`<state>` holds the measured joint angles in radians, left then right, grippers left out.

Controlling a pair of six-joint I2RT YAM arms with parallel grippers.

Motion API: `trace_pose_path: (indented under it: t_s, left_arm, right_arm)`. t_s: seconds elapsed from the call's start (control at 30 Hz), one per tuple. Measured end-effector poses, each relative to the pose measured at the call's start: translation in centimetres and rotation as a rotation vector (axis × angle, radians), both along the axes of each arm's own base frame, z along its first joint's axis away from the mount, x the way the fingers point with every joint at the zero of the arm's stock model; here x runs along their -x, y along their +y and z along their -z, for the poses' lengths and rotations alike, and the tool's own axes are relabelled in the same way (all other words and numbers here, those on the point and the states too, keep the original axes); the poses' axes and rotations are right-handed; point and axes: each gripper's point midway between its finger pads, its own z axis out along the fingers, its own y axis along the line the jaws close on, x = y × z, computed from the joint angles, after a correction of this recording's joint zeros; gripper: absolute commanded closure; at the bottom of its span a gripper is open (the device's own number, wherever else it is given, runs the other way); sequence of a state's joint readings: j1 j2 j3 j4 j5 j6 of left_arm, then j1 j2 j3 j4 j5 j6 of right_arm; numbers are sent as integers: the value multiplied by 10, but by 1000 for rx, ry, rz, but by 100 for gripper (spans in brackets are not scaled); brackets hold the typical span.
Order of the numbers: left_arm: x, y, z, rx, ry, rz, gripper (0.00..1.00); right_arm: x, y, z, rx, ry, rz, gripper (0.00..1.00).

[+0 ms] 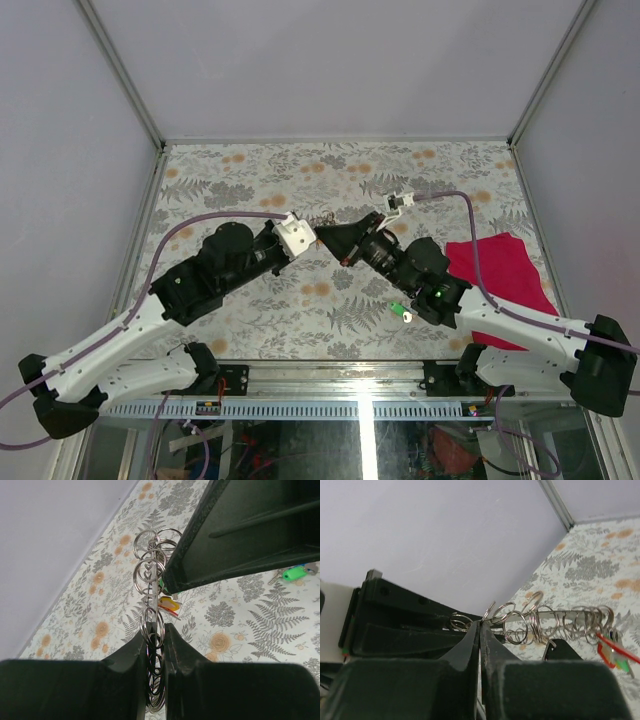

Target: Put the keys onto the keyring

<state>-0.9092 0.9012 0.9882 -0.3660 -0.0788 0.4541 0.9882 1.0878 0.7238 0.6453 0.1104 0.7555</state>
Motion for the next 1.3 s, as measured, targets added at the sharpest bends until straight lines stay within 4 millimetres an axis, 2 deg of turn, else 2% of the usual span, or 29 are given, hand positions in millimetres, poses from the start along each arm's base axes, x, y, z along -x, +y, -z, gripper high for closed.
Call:
trace_pose_path:
  t_s: [0.3,0.57,0.8,0.97,1.3]
  left_arm:
    - [15,-7,-3,59,53,61,100]
    - [25,-4,-17,120,52,80,100]
    - [26,-5,-17,128,59,85,100]
    - [26,-5,-17,128,60,86,100]
    - [26,-6,-20,140,54,85,100]
  right_arm:
    - [14,-1,4,140,-295,-56,100]
    - [16,-9,4,248,-438,-45,99]
    - [18,-11,2,266,-483,-47,73]
    - [26,-11,2,257,-492,-80,60]
    - [39,-10,-7,147,-408,-133,53]
